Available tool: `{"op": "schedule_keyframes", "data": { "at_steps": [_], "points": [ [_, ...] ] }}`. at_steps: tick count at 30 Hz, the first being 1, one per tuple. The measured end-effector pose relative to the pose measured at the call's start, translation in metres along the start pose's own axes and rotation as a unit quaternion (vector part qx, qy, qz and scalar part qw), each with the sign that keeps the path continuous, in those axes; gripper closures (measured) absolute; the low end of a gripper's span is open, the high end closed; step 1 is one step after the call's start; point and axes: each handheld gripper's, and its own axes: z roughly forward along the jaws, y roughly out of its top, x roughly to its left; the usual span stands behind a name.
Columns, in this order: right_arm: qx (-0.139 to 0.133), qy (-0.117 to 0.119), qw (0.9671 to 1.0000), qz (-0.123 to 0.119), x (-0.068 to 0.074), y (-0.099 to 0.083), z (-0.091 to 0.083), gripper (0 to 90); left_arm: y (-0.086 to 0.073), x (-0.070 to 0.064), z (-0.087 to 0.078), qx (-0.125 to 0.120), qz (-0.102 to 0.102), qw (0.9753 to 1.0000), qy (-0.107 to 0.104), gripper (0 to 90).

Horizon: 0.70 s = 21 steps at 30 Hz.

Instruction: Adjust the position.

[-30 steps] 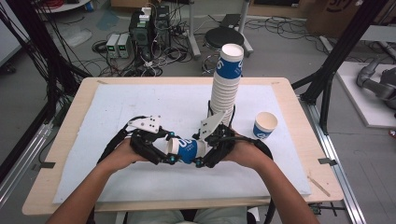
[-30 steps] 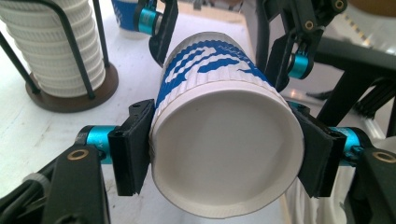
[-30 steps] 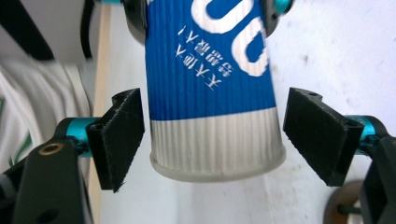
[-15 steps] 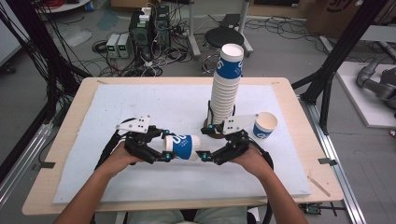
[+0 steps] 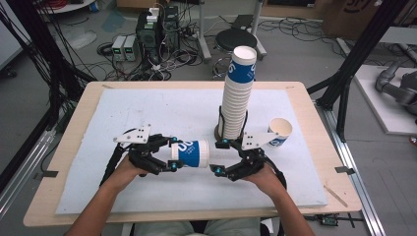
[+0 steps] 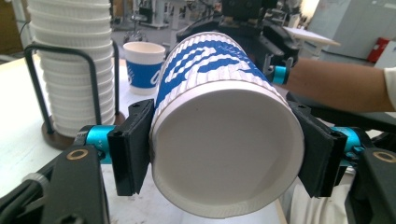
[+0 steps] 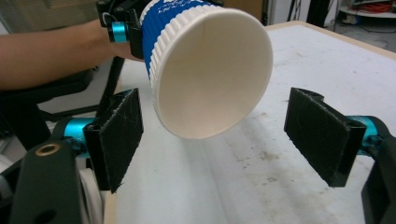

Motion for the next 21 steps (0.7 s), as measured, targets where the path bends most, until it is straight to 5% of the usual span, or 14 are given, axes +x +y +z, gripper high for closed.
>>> {"op": "schedule_keyframes", "data": {
  "at_steps": [21],
  "points": [
    [-0.017,0.069,0.997,0.031,0.003,-0.006,0.017,17.1,-0.002,-0.007,0.012,-0.02,0.018,0.9985,-0.049,30.1]
  ]
}}
